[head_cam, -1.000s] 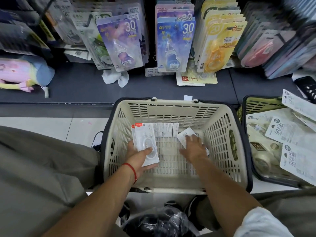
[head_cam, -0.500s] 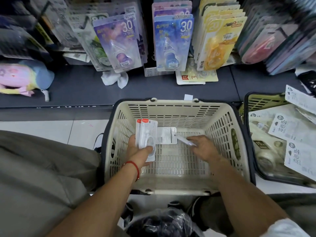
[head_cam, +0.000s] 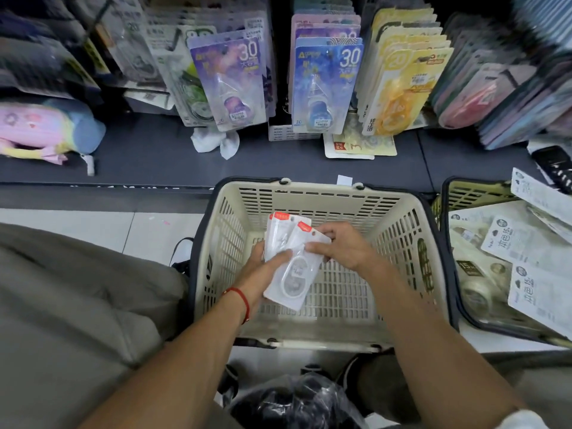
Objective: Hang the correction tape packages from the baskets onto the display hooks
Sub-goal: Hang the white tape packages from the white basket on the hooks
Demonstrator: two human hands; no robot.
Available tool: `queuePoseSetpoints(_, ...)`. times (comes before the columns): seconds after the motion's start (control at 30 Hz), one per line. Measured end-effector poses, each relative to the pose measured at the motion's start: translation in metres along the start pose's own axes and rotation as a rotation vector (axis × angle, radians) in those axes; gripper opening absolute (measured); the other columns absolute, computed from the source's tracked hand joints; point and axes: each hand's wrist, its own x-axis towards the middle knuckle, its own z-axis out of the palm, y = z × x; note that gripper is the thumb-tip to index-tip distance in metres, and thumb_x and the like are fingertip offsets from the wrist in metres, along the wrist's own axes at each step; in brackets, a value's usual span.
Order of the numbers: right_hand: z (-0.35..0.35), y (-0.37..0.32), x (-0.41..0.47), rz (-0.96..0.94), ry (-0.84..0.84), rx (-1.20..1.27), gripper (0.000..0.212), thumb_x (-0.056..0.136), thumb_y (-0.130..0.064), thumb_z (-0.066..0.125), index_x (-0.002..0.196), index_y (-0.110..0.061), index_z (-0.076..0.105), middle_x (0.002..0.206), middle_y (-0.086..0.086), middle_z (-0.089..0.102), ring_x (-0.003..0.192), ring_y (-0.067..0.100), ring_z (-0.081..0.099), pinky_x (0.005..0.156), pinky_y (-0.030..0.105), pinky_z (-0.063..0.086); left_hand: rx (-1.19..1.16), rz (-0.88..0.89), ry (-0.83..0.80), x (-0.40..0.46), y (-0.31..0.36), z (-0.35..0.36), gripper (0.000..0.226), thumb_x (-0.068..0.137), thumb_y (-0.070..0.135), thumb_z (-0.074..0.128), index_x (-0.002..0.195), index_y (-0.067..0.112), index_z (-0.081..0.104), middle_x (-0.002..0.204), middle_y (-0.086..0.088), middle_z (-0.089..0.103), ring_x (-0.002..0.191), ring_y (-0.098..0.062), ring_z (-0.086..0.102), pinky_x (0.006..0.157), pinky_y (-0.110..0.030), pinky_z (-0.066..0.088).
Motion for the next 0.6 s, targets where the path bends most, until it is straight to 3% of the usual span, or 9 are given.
queuePoseSetpoints(0.1,0.021,0.016,0.015,0.008,0.065,0.107,0.017,0.086,-0.019,0.087,0.096,-0.014,0.075,0.084,-0.004,0.078,0.074,0.011,0.072,0.060,0.025,0.058,0.047,0.032,0.057,0.004,-0.006,-0.003,0.069,0.068,0.033,0.095,0.126,0.038,0.057,0.120,0.001,0.076,0.108,-0.024,0.075,0.093,-0.054,0.062)
queuePoseSetpoints(0.2,0.029,0.045,0.031,0.098,0.238,0.108,0.015,0.098,-0.030,0.075,0.102,-0.016,0.073,0.103,0.002,0.074,0.096,0.022,0.070,0.075,0.036,0.059,0.049,0.024,0.210,0.012,-0.008,-0.012,0.065,0.079,0.019,0.092,0.131,0.027,0.054,0.123,-0.001,0.071,0.110,-0.026,0.070,0.097,-0.055,0.059)
queuePoseSetpoints(0.3,0.030,0.079,0.044,0.282,0.250,-0.252,0.044,0.104,-0.035,0.064,0.137,-0.007,0.059,0.132,0.015,0.065,0.124,0.034,0.061,0.102,0.037,0.047,0.106,0.060,0.330,0.013,-0.010,-0.023,0.063,0.080,0.021,0.091,0.129,0.025,0.053,0.117,0.004,0.069,0.104,-0.020,0.068,0.086,-0.041,0.058)
queuePoseSetpoints(0.37,0.037,0.089,0.049,0.366,0.200,-0.155,0.063,0.104,-0.033,0.065,0.154,-0.006,0.039,0.145,0.019,0.059,0.135,0.036,0.056,0.112,0.040,0.043,0.141,0.092,0.365,0.011,-0.013,-0.027,0.060,0.080,0.022,0.091,0.126,0.030,0.053,0.111,0.009,0.068,0.098,-0.011,0.066,0.072,-0.027,0.052)
queuePoseSetpoints(0.43,0.047,0.091,0.055,0.380,0.235,-0.048,0.069,0.102,-0.029,0.069,0.156,-0.007,0.033,0.142,0.018,0.063,0.135,0.035,0.057,0.111,0.039,0.043,0.147,0.105,0.381,0.010,-0.014,-0.027,0.059,0.081,0.021,0.090,0.124,0.032,0.053,0.108,0.012,0.067,0.095,-0.004,0.064,0.067,-0.022,0.047)
queuePoseSetpoints(0.47,0.051,0.090,0.059,0.386,0.272,-0.014,0.065,0.100,-0.027,0.071,0.152,-0.008,0.038,0.138,0.018,0.066,0.131,0.035,0.060,0.107,0.039,0.046,0.147,0.114,0.388,0.010,-0.014,-0.026,0.058,0.081,0.020,0.090,0.124,0.033,0.053,0.108,0.013,0.067,0.094,-0.002,0.063,0.067,-0.021,0.046)
queuePoseSetpoints(0.53,0.058,0.086,0.065,0.400,0.311,0.117,0.038,0.097,-0.017,0.075,0.130,-0.013,0.056,0.124,0.016,0.072,0.117,0.034,0.068,0.091,0.041,0.059,0.148,0.141,0.407,0.010,-0.014,-0.023,0.059,0.082,0.019,0.089,0.128,0.032,0.053,0.110,0.014,0.068,0.094,0.000,0.063,0.073,-0.022,0.049)
queuePoseSetpoints(0.6,0.060,0.079,0.068,0.384,0.257,0.257,0.018,0.096,-0.004,0.072,0.103,-0.019,0.066,0.107,0.009,0.076,0.107,0.032,0.073,0.071,0.035,0.060,0.154,0.186,0.439,0.010,-0.012,-0.018,0.059,0.084,0.017,0.088,0.130,0.029,0.053,0.112,0.011,0.070,0.097,-0.004,0.067,0.082,-0.027,0.054)
